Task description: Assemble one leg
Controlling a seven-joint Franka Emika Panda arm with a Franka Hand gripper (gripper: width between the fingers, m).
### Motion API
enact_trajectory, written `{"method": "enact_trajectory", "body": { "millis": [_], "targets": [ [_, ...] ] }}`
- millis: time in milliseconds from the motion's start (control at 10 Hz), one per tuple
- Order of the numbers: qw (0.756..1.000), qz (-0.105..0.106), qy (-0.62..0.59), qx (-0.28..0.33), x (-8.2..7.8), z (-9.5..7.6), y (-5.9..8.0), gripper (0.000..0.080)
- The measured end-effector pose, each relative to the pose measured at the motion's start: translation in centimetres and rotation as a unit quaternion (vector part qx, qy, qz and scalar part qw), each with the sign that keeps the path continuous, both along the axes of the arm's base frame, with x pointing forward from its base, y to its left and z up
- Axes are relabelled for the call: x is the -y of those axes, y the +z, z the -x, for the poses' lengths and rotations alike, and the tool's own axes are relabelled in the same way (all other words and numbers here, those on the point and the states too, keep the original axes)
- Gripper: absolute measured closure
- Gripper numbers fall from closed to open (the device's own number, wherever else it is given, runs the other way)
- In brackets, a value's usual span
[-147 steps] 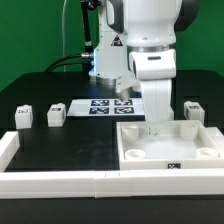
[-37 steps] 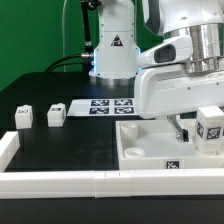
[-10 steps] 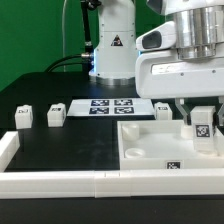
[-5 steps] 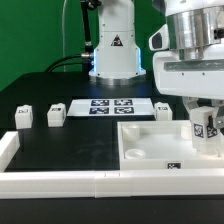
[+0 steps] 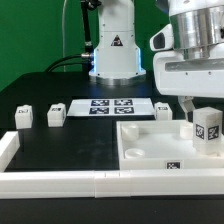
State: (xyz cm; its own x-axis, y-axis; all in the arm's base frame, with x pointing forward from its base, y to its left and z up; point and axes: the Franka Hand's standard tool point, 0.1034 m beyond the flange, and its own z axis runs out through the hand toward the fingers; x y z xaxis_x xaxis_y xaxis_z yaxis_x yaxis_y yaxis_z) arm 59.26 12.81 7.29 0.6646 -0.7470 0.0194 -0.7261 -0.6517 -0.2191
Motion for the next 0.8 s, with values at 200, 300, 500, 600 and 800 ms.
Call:
{"method": "enact_trajectory", "body": {
  "millis": [200, 300, 500, 600, 800],
  "targets": [
    [0.985, 0.034, 0.168, 0.021, -0.1, 0.0, 0.0, 0.0152],
    [0.969, 0.05, 0.24, 0.027, 0.1, 0.0, -0.1, 0.0152],
    [0.927, 0.077, 0.366, 0.038, 1.0, -0.3, -0.1, 0.0151],
    [0.911, 0.084, 0.401, 0.043, 1.3, -0.3, -0.1, 0.0151],
    [0.86, 0.108, 0.496, 0.052, 1.2, -0.4, 0.0, 0.0151]
  ]
}}
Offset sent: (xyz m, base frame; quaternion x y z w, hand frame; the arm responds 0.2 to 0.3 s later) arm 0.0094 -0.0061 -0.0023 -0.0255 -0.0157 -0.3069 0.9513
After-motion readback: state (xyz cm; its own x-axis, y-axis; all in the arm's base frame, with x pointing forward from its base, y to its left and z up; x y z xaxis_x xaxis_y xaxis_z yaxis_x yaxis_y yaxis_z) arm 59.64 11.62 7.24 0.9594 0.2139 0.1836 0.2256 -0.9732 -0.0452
